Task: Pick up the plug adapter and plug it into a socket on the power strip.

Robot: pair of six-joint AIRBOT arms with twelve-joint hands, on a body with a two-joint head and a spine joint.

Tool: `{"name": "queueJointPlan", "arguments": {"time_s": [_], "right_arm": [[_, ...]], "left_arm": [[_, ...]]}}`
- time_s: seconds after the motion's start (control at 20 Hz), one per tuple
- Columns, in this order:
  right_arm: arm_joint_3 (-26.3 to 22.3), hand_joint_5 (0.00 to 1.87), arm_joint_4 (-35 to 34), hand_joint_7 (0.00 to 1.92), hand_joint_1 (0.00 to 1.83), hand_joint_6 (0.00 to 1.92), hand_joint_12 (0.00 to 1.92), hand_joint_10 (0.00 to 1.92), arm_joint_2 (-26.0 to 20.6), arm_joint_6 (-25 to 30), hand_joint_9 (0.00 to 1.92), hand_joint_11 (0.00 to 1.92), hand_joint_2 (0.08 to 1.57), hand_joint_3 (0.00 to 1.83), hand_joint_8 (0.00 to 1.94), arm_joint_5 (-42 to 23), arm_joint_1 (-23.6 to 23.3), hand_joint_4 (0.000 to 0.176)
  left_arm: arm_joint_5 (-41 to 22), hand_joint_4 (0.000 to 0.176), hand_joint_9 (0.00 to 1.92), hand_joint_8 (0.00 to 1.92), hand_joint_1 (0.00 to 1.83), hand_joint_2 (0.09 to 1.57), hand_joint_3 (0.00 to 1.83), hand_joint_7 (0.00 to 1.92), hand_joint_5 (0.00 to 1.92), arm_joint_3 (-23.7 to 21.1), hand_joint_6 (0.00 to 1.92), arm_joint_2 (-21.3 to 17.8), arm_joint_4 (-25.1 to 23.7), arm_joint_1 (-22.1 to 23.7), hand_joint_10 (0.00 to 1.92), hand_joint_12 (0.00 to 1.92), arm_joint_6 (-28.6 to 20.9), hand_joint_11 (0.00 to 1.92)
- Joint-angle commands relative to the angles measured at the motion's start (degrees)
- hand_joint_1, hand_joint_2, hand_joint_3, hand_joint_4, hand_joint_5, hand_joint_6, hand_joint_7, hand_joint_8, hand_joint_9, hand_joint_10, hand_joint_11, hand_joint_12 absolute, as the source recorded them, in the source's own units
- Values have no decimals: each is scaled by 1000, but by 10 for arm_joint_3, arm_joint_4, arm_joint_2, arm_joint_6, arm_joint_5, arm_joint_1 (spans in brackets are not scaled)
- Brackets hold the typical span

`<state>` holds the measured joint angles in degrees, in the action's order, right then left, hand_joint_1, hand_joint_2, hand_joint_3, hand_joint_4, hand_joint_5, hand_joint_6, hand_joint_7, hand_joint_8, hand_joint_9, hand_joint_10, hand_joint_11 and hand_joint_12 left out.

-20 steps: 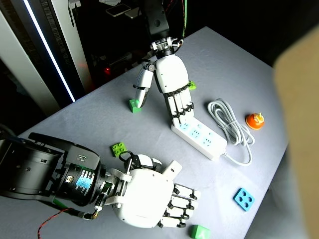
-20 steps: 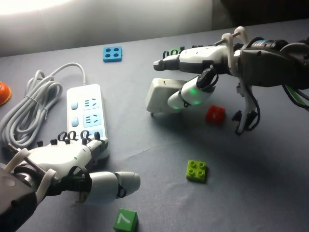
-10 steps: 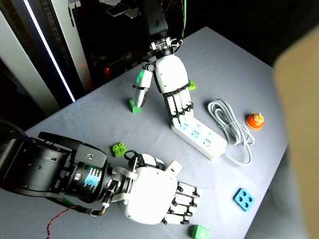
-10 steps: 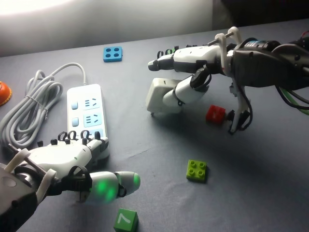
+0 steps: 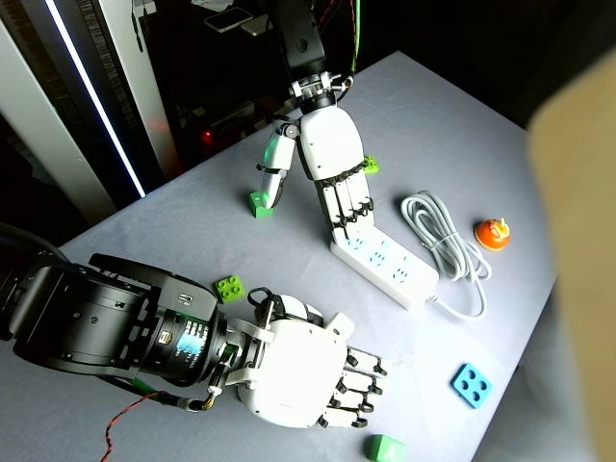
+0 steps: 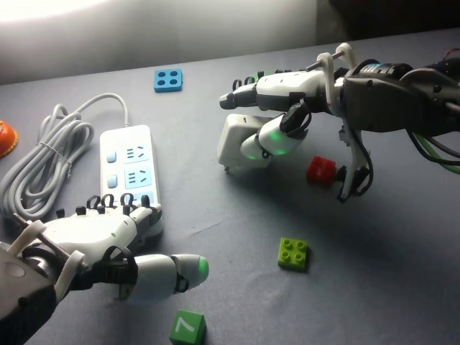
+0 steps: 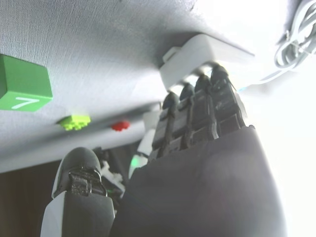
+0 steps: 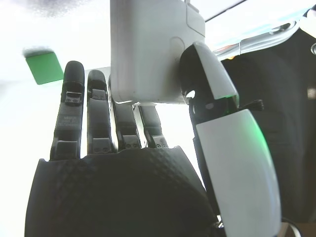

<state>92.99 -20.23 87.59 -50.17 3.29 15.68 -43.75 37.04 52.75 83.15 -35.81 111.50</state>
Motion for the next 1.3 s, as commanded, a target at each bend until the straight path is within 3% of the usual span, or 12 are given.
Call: {"name": "queueJointPlan", "arguments": {"time_s": [0.0, 0.8, 0.95, 1.25], "right_arm": [[2, 136, -5, 103, 830, 4, 565, 3, -2, 3, 109, 0, 1267, 7, 2, -57, 0, 0], [-5, 192, -7, 175, 851, 9, 670, 9, -5, 3, 180, 0, 1255, 0, 7, -54, 2, 0], [-9, 326, -8, 280, 927, 18, 883, 12, -6, 3, 271, 0, 1212, 0, 8, -55, 2, 0], [-9, 329, -8, 282, 927, 15, 890, 10, -7, 2, 273, 0, 1211, 0, 6, -55, 0, 0]], "left_arm": [[-9, 0, 0, 0, 0, 1146, 0, 0, 0, 3, 0, 3, -17, 3, 0, 0, -4, 0], [-9, 0, 0, 0, 0, 1143, 0, 0, 3, 8, 1, 3, -17, 7, 0, 0, -7, 0], [-8, 0, 10, 6, 0, 1153, 1, 21, 20, 7, 5, 3, -17, 7, 2, 5, -8, 10], [-8, 0, 10, 5, 0, 1153, 1, 22, 20, 9, 4, 3, -17, 9, 2, 6, -9, 10]]}}
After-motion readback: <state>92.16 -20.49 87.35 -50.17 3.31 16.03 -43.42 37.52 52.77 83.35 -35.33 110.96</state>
